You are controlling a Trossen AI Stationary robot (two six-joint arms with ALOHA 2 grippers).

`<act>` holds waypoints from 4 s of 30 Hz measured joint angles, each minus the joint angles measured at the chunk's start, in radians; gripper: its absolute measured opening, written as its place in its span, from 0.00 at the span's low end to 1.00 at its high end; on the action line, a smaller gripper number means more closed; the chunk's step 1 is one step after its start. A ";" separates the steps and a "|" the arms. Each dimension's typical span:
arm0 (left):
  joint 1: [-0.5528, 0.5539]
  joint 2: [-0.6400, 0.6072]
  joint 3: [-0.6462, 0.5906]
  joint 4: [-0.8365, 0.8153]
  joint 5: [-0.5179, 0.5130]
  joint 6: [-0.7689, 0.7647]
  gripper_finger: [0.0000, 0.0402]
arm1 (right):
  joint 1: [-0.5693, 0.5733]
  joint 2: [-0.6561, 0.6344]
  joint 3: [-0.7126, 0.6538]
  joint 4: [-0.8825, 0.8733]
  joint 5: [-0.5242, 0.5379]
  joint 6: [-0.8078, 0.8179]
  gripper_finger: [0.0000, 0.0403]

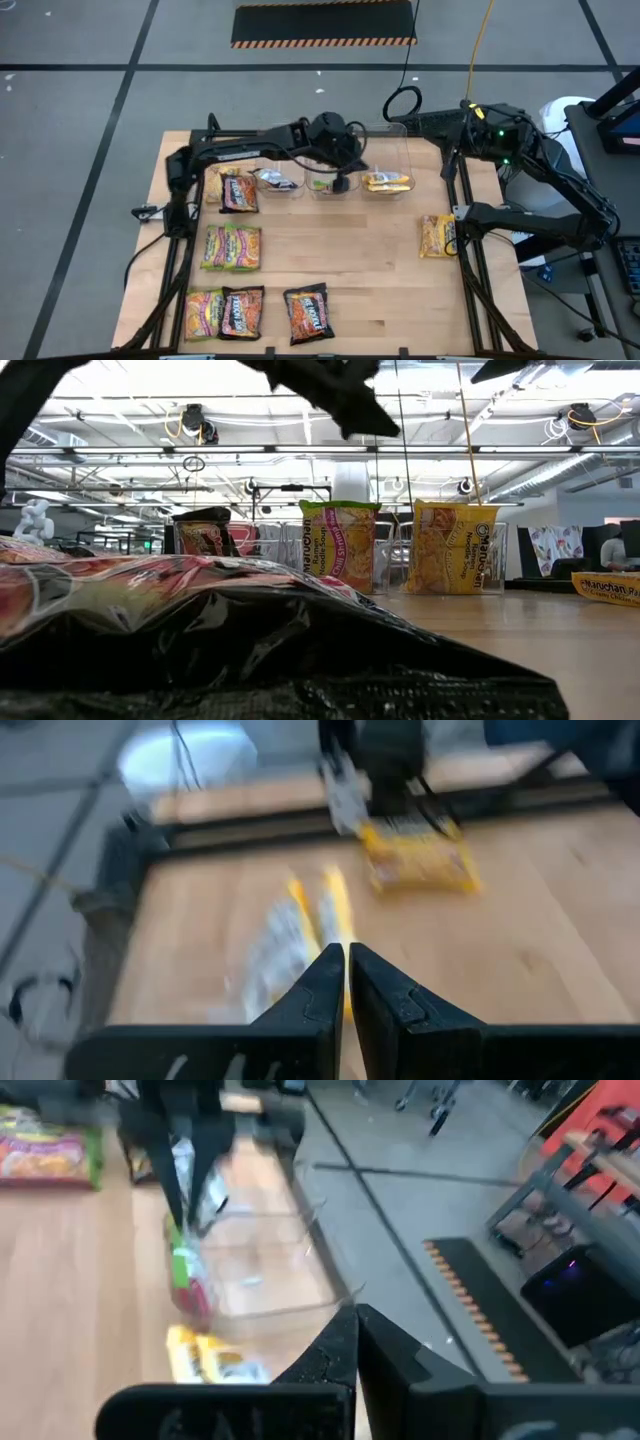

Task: Sort Maruchan noodles
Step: Put the yellow noodle pack into the right transparent bin

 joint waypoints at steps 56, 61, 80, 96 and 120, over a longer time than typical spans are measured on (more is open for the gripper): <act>-0.124 -0.535 -0.001 -0.915 -0.007 0.019 0.06 | 0.288 0.364 -0.235 -0.698 -0.104 0.512 0.18; -0.124 -0.535 -0.001 -0.915 -0.007 0.020 0.06 | 0.294 0.381 -0.291 -0.672 -0.099 0.466 0.18; -0.124 -0.535 -0.001 -0.915 -0.007 0.034 0.06 | 0.294 0.481 -0.301 -0.461 -0.028 0.338 0.18; -0.124 -0.535 -0.001 -0.929 -0.006 0.033 0.06 | 0.293 0.618 -0.301 -0.454 -0.045 0.294 0.18; -0.124 -0.535 -0.001 -0.933 -0.006 0.009 0.06 | 0.258 0.707 -0.302 -0.404 -0.003 0.355 0.18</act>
